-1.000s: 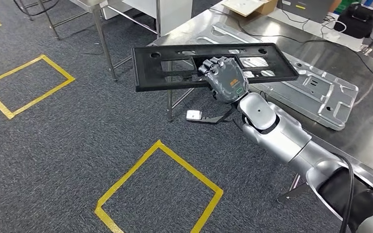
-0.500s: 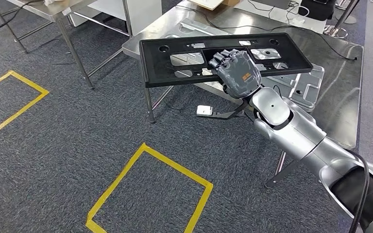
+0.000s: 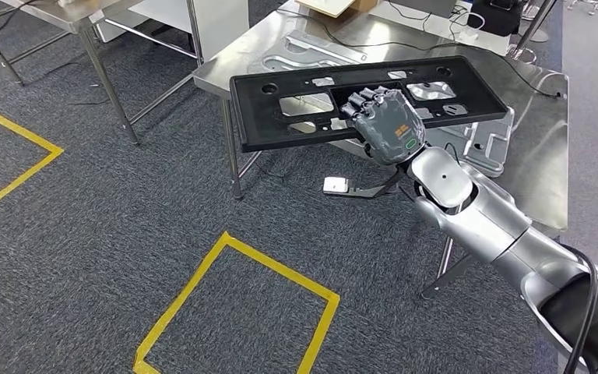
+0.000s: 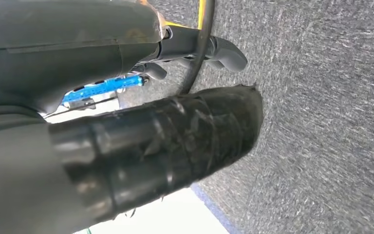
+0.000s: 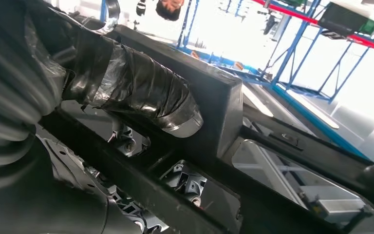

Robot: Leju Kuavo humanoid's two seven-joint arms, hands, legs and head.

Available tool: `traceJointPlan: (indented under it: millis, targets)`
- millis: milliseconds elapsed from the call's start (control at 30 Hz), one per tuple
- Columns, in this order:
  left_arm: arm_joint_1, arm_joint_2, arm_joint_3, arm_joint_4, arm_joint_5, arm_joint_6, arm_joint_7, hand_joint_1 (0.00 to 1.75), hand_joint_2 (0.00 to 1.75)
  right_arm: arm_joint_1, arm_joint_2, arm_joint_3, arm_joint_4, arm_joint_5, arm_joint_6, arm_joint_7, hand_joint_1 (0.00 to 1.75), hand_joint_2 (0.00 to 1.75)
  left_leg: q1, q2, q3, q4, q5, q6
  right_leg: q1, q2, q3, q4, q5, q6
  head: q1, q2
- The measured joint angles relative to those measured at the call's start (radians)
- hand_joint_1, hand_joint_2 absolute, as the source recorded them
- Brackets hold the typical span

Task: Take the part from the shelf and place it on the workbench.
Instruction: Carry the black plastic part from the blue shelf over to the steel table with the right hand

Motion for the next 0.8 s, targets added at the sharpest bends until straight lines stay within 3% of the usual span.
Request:
traceJointPlan:
  millis: [67,100,167,233,333,433,500,567,600,633,700,733,800]
  targets:
    - [0.0,0.0,0.002,0.0,0.001,0.0,-0.001,0.0,0.0,0.008,-0.003,-0.001,0.0,-0.001,0.001,-0.001,1.75,1.75,-0.002,0.0,0.002,0.0,-0.004,0.003,0.0,0.0,-0.06,0.102,-0.025,0.001,0.0,0.0]
    - [0.0,0.0,0.002,0.0,0.001,-0.001,-0.001,0.0,0.0,0.012,-0.004,-0.001,0.0,-0.001,0.002,-0.001,1.75,1.75,-0.003,0.0,0.005,0.0,-0.006,0.004,0.0,0.0,-0.068,0.105,-0.01,-0.001,0.0,0.0]
    - [0.0,0.0,0.004,0.0,0.001,-0.002,-0.002,0.0,0.0,0.016,-0.008,-0.001,-0.003,-0.001,0.003,-0.002,1.75,1.75,-0.007,-0.001,0.016,0.0,-0.014,0.004,0.003,0.0,-0.03,0.003,0.067,-0.013,0.0,0.0]
    - [0.001,-0.001,0.005,0.0,0.001,-0.002,-0.002,0.0,0.0,0.015,-0.015,-0.002,-0.007,-0.001,0.004,-0.002,1.75,1.75,-0.008,-0.001,0.027,-0.005,-0.021,0.001,0.012,-0.004,0.026,-0.118,0.117,-0.03,0.0,0.0]
    - [-0.002,-0.003,0.007,0.0,0.0,-0.003,-0.002,0.0,0.0,0.012,-0.022,-0.003,-0.012,-0.001,0.007,-0.002,1.75,1.75,-0.007,0.002,0.037,-0.018,-0.026,-0.013,0.025,-0.007,0.055,-0.174,0.115,-0.05,0.002,0.0]
    - [-0.005,-0.002,0.009,0.0,0.0,-0.002,-0.004,0.0,0.0,0.013,-0.028,-0.004,-0.018,-0.002,0.008,-0.002,1.75,1.75,-0.01,0.005,0.04,0.001,-0.043,-0.027,0.013,-0.006,0.091,-0.212,0.116,-0.058,0.001,0.0]
    - [-0.004,-0.001,0.009,0.0,0.0,-0.002,-0.004,0.0,0.0,0.013,-0.029,-0.004,-0.021,-0.002,0.009,-0.002,1.75,1.75,-0.009,0.003,-0.015,0.106,-0.084,-0.034,0.01,-0.007,0.115,-0.226,0.11,-0.06,0.001,0.0]
    - [-0.003,0.0,0.01,0.0,-0.001,-0.003,-0.005,0.0,0.0,0.017,-0.028,-0.003,-0.022,-0.002,0.009,-0.002,1.75,1.75,-0.008,0.003,-0.101,0.231,-0.115,-0.041,0.011,-0.006,0.128,-0.223,0.096,-0.06,0.001,0.0]
    - [-0.003,0.0,0.01,0.0,-0.002,-0.003,-0.005,0.0,0.0,0.019,-0.028,-0.002,-0.022,-0.002,0.01,-0.003,1.75,1.75,-0.008,0.003,-0.127,0.254,-0.104,-0.043,0.011,-0.005,0.135,-0.221,0.087,-0.058,0.001,0.0]
    - [-0.002,0.0,0.01,0.0,-0.003,-0.003,-0.006,0.0,0.0,0.021,-0.028,-0.002,-0.022,-0.002,0.01,-0.003,1.75,1.75,-0.007,0.003,-0.133,0.237,-0.071,-0.044,0.01,-0.004,0.144,-0.217,0.077,-0.056,0.001,0.0]
    - [0.001,0.002,0.01,0.0,-0.004,-0.004,-0.007,0.0,0.0,0.023,-0.028,-0.001,-0.022,-0.002,0.011,-0.003,1.75,1.75,-0.007,0.003,-0.094,0.116,0.021,-0.043,0.008,-0.002,0.165,-0.21,0.053,-0.047,0.001,0.0]
    - [0.002,0.003,0.01,0.0,-0.005,-0.004,-0.007,0.0,0.0,0.022,-0.028,-0.001,-0.022,-0.003,0.012,-0.003,1.75,1.75,-0.007,0.002,-0.069,0.056,0.047,-0.041,0.009,-0.001,0.17,-0.205,0.041,-0.041,0.0,0.0]
    - [0.002,0.004,0.01,0.0,-0.005,-0.004,-0.008,0.0,0.0,0.021,-0.028,-0.001,-0.022,-0.004,0.013,-0.003,1.75,1.75,-0.01,-0.001,-0.043,0.002,0.051,-0.029,0.012,0.001,0.175,-0.203,0.028,-0.029,-0.001,0.0]
